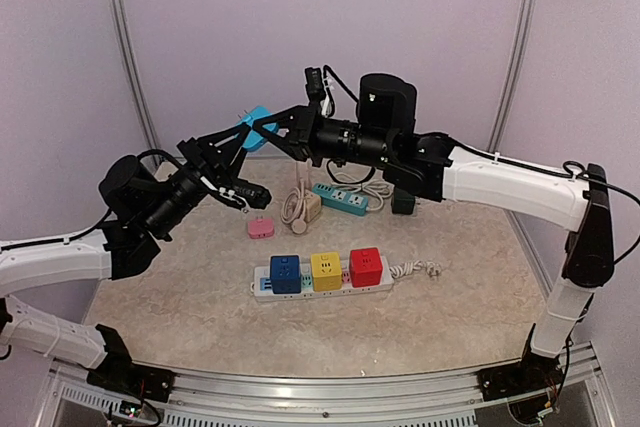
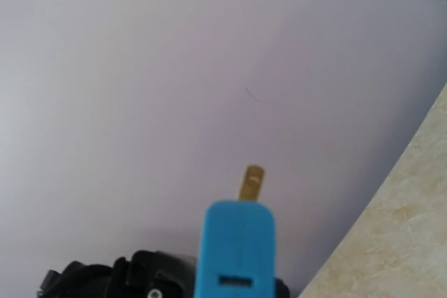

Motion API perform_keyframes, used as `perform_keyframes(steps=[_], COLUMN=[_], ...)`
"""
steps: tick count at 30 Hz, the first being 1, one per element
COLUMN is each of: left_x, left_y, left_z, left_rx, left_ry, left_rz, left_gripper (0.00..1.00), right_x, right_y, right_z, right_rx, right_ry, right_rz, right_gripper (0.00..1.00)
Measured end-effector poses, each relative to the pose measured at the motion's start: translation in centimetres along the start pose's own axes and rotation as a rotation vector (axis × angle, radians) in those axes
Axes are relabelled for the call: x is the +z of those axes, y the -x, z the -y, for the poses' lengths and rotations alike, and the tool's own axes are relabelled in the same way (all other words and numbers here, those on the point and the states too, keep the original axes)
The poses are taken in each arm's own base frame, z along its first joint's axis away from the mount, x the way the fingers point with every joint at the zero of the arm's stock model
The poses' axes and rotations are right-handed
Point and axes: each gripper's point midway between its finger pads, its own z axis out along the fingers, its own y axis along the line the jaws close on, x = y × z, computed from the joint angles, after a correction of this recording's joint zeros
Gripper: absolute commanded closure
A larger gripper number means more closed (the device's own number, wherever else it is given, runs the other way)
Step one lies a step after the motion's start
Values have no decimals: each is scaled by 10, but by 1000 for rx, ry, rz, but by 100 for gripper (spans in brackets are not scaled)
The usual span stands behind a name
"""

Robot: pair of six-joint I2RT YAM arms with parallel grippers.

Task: Insert the plug
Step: Adjust the plug.

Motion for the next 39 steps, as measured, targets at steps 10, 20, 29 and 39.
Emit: perform_keyframes(steps=[10, 20, 29, 39], left_x=[-25, -47, -57, -67], left_y=[28, 54, 67, 95], left_z=[37, -8, -1, 23], left_rx=[-53, -696, -1227, -1256], left_ry=[-117, -394, -585, -738], left_rz=[100, 181, 97, 111], left_gripper=[1, 19, 19, 46], right_x=[-6, -54, -65, -63], right_y=[-8, -56, -108, -113], right_z=[14, 22, 9, 1], right_rx=[-271, -975, -1293, -1395], right_ry=[-73, -130, 20, 48], right_rz=[-39, -304, -466, -467], right_gripper=[100, 100, 100, 100])
